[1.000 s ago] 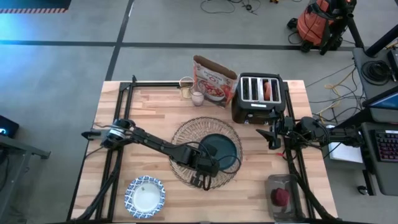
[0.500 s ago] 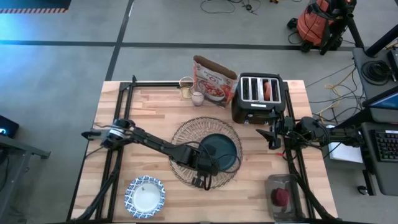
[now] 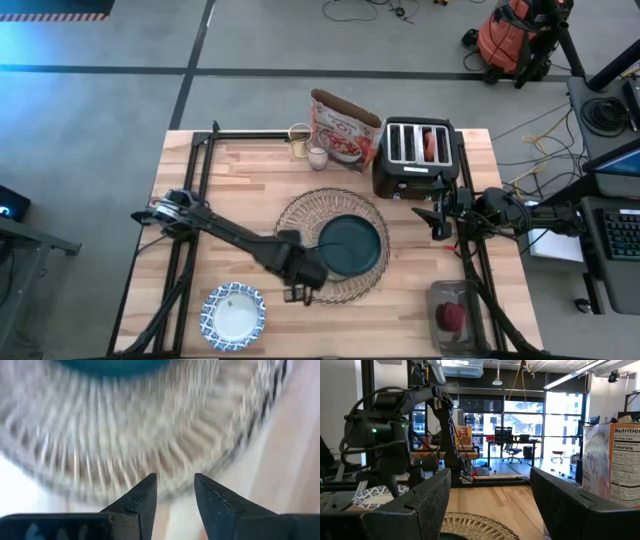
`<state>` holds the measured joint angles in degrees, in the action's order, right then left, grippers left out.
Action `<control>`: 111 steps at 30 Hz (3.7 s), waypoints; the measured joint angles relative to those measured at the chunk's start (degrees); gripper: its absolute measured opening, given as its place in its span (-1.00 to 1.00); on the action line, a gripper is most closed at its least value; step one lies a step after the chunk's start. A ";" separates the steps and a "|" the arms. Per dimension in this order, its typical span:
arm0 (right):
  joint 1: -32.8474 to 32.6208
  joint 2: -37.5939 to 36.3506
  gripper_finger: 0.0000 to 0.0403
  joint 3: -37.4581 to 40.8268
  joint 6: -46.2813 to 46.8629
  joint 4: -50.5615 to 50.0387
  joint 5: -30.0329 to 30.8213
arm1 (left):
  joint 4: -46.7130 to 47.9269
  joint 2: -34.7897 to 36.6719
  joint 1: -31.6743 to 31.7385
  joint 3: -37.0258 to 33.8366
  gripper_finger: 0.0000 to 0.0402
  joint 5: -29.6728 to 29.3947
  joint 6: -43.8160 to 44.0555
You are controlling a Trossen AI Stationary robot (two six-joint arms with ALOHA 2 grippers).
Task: Arrange a breakfast setting
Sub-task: Put the white bowl on the brown placemat to the left of the dark blue plate
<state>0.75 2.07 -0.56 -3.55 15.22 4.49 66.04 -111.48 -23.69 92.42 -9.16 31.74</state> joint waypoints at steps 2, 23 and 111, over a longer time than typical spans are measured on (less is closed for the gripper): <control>0.00 0.00 0.29 -0.02 0.07 -0.02 0.02 | 3.36 2.15 -1.92 -0.57 -0.38 -0.33 4.95; 0.02 0.00 0.29 -0.02 0.07 0.00 0.02 | 1.63 15.64 -18.47 -26.43 -0.18 10.35 31.36; 0.01 0.00 0.29 -0.01 -0.01 0.00 0.00 | -18.38 16.85 25.30 -30.19 -0.91 3.27 -4.75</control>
<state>0.77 2.07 -0.56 -3.56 15.22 4.49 47.66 -94.63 1.61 62.24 -5.89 26.99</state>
